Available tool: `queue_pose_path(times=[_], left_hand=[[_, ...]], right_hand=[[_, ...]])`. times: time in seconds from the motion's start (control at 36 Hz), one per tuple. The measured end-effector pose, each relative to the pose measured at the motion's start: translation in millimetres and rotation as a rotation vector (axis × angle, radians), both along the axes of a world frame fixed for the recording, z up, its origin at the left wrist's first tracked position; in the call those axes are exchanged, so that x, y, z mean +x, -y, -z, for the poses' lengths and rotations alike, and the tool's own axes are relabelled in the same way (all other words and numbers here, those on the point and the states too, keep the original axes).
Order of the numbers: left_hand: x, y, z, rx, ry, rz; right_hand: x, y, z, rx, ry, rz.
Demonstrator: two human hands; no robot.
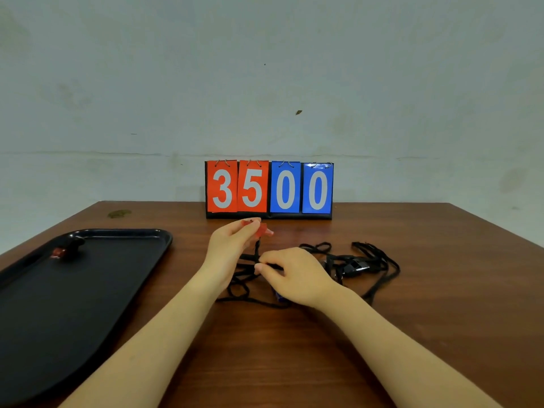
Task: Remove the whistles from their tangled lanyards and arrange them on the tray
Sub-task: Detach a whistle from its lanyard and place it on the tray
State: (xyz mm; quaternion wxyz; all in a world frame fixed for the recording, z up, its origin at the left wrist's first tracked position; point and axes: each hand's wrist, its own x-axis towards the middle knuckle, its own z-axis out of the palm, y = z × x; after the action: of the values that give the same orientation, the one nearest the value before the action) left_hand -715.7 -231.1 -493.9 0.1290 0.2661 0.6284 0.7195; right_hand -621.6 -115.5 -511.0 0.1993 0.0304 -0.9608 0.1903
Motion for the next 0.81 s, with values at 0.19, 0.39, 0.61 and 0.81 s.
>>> queue_pose_path(times=[0.19, 0.39, 0.61, 0.81], left_hand=[[-2.1, -2.5, 4.1, -0.085, -0.057, -0.049], [-8.0, -1.0, 6.6, -0.176, -0.143, -0.087], [-0.5, -2.4, 1.0, -0.329, -0.257, 0.087], [11.6, 2.1, -4.7, -0.007, -0.134, 0.257]], right_hand=[[1.8, 2.0, -1.1, -0.083, -0.121, -0.018], [-0.7, -5.4, -5.6, -0.343, -0.273, 0.168], [-3.6, -22.9, -8.4, -0.477, -0.337, 0.286], [0.8, -21.4, -16.8, -0.651, -0.333, 0.149]])
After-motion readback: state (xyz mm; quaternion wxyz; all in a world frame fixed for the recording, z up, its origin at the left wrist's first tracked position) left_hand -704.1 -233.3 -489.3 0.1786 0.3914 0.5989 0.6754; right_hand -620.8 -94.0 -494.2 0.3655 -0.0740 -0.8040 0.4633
